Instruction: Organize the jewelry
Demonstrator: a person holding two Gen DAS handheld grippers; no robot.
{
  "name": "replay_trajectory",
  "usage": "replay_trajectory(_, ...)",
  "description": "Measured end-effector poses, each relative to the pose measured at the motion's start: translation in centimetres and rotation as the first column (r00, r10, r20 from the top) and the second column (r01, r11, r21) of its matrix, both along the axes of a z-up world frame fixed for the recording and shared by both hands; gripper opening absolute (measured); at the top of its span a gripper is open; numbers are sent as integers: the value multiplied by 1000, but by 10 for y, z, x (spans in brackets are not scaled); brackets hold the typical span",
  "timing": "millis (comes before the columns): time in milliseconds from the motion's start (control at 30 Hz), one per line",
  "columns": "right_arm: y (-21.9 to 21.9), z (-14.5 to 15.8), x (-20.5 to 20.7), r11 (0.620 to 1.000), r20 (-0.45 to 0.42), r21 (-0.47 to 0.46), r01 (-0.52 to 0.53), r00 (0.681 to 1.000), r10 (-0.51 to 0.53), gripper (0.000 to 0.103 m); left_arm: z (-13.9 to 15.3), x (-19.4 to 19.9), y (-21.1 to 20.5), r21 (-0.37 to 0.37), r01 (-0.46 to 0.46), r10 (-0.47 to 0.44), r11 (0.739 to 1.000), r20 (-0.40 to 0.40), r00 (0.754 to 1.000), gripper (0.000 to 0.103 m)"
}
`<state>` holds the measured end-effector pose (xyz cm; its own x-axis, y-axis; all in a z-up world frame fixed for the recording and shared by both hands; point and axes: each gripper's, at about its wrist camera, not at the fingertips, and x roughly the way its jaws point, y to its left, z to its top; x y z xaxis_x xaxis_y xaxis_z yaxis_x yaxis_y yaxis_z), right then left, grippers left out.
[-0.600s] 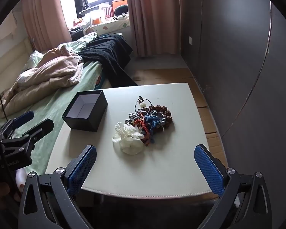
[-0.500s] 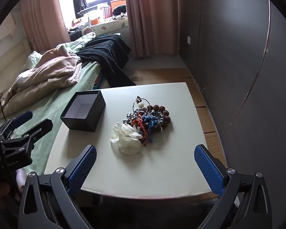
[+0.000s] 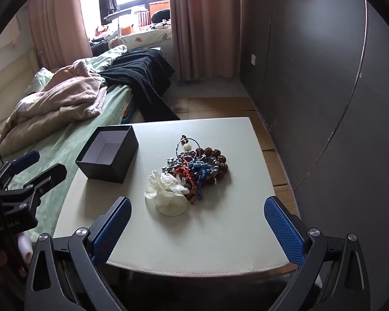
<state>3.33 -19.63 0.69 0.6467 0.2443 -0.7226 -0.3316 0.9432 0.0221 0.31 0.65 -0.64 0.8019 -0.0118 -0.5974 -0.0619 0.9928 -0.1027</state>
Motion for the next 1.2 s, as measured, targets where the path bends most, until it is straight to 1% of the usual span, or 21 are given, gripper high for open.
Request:
replay_trajectory(200, 0, 1, 0, 1000, 16, -1, 10, 1000, -10, 103, -2, 0, 3, -21, -6, 6, 1000, 2, 1000, 103)
replay_trajectory(500, -1, 3, -3, 1000, 39, -2, 18, 999, -18, 103, -2, -1, -5, -10, 20, -20, 1000, -9, 1000, 103)
replay_trajectory(700, -6, 3, -3, 1000, 37, 13, 22, 999, -23, 103, -1, -3, -8, -9, 30, -30, 1000, -7, 1000, 103)
replay_trajectory(833, -8, 3, 0, 999, 41, 18, 36, 999, -36, 103, 2, -4, -6, -11, 17, -17, 1000, 0, 1000, 103)
replay_trajectory(933, -9, -1, 5, 999, 25, 39, 36, 999, -37, 103, 1, -3, -6, -33, 24, -24, 999, -2, 1000, 103)
replay_trajectory(1067, -10, -5, 8, 998, 34, 11, 58, 998, -58, 103, 0, -2, -7, -10, 26, -26, 1000, -10, 1000, 103)
replay_trajectory(1200, -13, -5, 10, 997, 17, 28, 66, 998, -67, 103, 1, -2, -7, -4, 26, -26, 1000, -10, 1000, 103)
